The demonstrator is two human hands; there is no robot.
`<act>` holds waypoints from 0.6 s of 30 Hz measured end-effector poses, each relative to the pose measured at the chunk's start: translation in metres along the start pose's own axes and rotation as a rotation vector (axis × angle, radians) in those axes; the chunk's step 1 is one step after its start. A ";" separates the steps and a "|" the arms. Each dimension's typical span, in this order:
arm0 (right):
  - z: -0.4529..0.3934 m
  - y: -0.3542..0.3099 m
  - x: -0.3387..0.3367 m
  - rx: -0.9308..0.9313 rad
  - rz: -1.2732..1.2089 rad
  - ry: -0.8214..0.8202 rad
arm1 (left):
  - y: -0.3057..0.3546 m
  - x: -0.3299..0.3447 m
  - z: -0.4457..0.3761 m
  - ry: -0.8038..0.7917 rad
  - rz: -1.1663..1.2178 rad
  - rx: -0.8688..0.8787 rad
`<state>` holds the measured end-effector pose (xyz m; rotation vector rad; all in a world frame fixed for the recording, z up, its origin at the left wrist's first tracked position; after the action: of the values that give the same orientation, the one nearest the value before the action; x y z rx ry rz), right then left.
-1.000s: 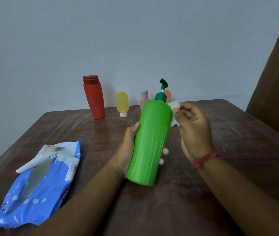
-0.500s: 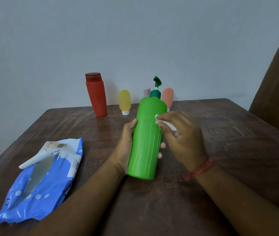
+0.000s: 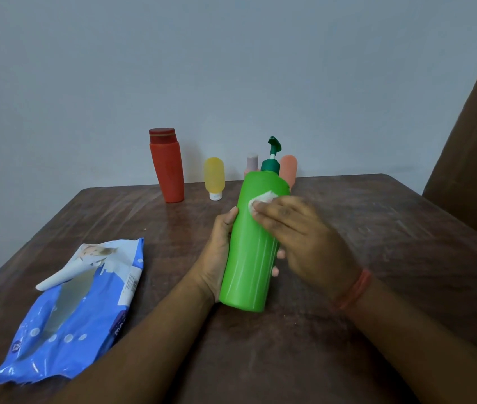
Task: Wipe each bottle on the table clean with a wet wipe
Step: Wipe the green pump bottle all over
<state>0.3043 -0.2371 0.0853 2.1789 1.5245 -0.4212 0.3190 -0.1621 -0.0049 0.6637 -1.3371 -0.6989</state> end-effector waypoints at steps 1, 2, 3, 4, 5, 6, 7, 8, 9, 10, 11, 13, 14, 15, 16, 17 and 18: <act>0.001 0.006 -0.003 0.007 0.018 -0.001 | -0.001 0.000 0.000 -0.004 -0.002 -0.007; 0.001 0.013 -0.007 0.039 0.034 0.015 | -0.002 0.001 0.000 -0.002 -0.002 -0.016; 0.003 0.017 -0.009 0.066 0.042 0.021 | -0.002 0.000 0.000 -0.001 -0.001 -0.022; 0.006 0.015 -0.010 0.062 0.040 0.011 | -0.002 -0.001 0.000 -0.006 0.002 -0.025; 0.013 0.009 -0.007 0.027 0.025 -0.014 | -0.003 0.000 -0.001 -0.017 0.002 -0.023; 0.021 0.002 -0.006 -0.013 0.000 -0.040 | -0.003 0.001 -0.001 -0.029 0.004 -0.024; 0.026 -0.001 -0.005 -0.030 -0.030 -0.054 | -0.004 0.001 -0.001 -0.035 0.005 -0.025; 0.027 0.002 -0.007 -0.013 -0.049 -0.043 | -0.006 0.001 -0.001 -0.044 0.009 -0.027; 0.023 0.009 -0.011 0.025 -0.054 -0.016 | -0.005 0.002 -0.001 -0.053 0.008 -0.020; 0.022 0.015 -0.011 0.059 -0.056 0.005 | -0.007 0.002 -0.003 -0.056 0.017 -0.026; 0.021 0.015 -0.010 0.062 -0.055 0.014 | -0.007 0.002 -0.003 -0.060 0.023 -0.028; 0.021 0.002 -0.012 0.002 -0.075 0.022 | -0.009 0.002 0.000 -0.074 0.027 -0.035; 0.023 0.001 -0.013 -0.012 -0.084 0.027 | -0.009 0.003 -0.001 -0.078 0.028 -0.037; 0.023 0.006 -0.014 0.005 -0.073 0.032 | -0.009 0.002 -0.003 -0.080 0.027 -0.038; 0.022 0.015 -0.015 0.046 -0.046 0.045 | -0.010 0.002 -0.004 -0.078 0.025 -0.040; 0.021 0.022 -0.016 0.088 -0.023 0.052 | -0.010 0.000 -0.004 -0.070 0.021 -0.039; 0.021 0.023 -0.015 0.102 -0.019 0.049 | -0.010 -0.001 -0.005 -0.059 0.022 -0.037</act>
<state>0.3211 -0.2668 0.0792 2.2691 1.5834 -0.4638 0.3236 -0.1677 -0.0138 0.6021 -1.3807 -0.7291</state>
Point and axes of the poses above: each hand's wrist, its own z-axis away from the middle knuckle, its own x-axis out of the palm, y = z × x, the point moved 10 cm from there along -z, towards the middle knuckle, and after that the axes turned 12 degrees about y, right-handed, at the moved point
